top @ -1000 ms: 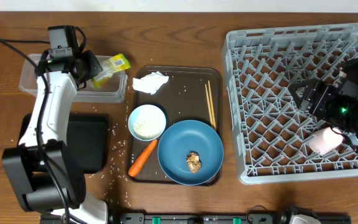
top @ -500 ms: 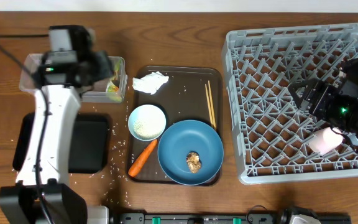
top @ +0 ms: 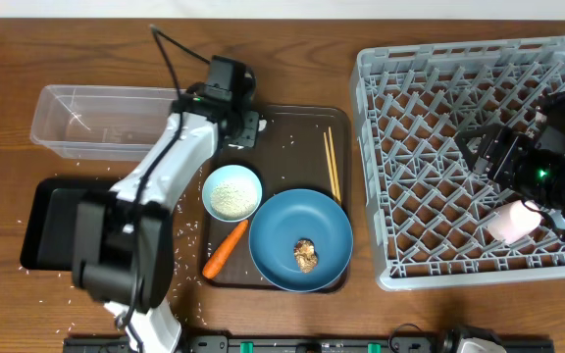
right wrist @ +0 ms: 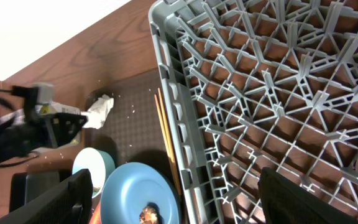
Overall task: Sort waste into correct bins and load items into the dishwasher rack
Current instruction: 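Grasp the white tissue with the left gripper and drop into clear bin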
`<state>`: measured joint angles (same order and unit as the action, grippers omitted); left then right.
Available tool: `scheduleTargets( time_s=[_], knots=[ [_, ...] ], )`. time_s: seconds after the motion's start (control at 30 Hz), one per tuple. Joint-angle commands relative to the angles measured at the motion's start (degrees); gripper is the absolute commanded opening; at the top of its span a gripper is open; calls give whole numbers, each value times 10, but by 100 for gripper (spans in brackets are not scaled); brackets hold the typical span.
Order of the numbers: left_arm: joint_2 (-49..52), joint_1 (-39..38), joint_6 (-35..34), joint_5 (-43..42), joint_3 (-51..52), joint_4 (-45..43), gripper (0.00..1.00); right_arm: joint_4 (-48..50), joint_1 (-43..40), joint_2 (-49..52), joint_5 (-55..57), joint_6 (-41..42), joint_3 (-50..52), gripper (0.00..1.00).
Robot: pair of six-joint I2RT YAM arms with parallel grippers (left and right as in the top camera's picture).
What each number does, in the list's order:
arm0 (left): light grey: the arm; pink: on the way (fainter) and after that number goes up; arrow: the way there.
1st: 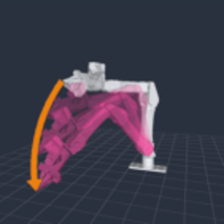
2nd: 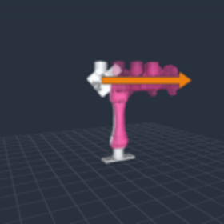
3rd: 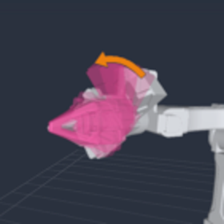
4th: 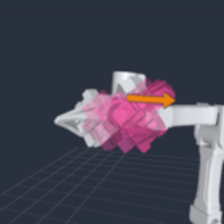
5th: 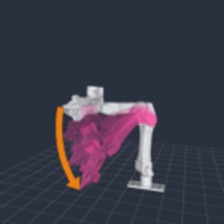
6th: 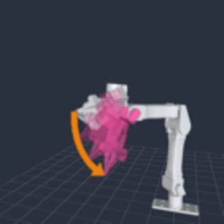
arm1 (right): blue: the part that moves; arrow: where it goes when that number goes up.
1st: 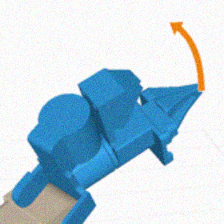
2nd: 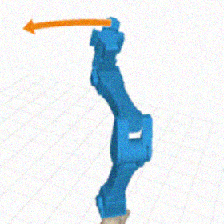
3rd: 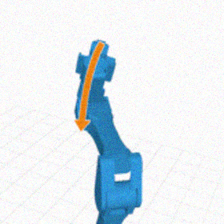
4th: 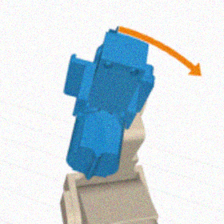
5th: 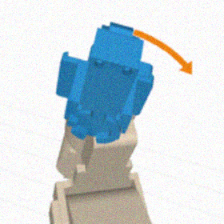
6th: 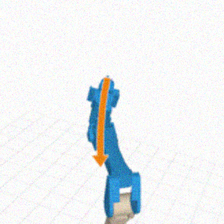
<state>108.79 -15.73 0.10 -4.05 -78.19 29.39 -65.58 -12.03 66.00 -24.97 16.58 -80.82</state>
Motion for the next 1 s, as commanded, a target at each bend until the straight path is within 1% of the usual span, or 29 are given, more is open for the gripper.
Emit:
scheduleTargets(
  time_s=[0.0, 0.07, 0.17, 0.33, 0.37, 0.47, 0.53, 0.57, 0.6, 0.7, 0.83, 0.97],
  knots=[
    [32, 2, 15, 17, 8, -19, 51, 0, 4, 0, 1, 8, 0, 79],
    [53, 2, 31, 17, 8, -36, 56, 0, 4, 0, 1, 8, 0, 78],
    [73, 2, 50, 17, 8, -56, 61, 0, 4, 0, 1, 8, 0, 78],
    [96, 1, 52, 17, 8, -66, 61, 0, 4, 0, 1, 8, 0, 78],
    [98, 1, 52, 15, 8, -66, 59, 0, 4, 0, 1, 8, 0, 78],
    [99, 1, 52, 16, 8, -64, 34, 0, 4, 0, 1, 8, 0, 78],
    [93, 1, 52, 16, 7, -59, 12, 0, 4, 0, 1, 8, 0, 78],
    [87, 1, 49, 16, 5, -56, 8, 0, 4, 0, 1, 8, 0, 78],
    [78, 1, 42, 16, 1, -48, 6, 0, 4, 0, 1, 8, 0, 78],
    [33, 1, 37, 16, -16, -12, 6, 0, 4, 0, 1, 8, 0, 78],
    [-57, 5, 37, 20, -19, 19, 6, 0, 4, 0, 1, 8, 0, 77],
    [-135, 28, 37, 22, -19, 43, 6, 0, 4, 0, 1, 8, 0, 78]
  ],
)
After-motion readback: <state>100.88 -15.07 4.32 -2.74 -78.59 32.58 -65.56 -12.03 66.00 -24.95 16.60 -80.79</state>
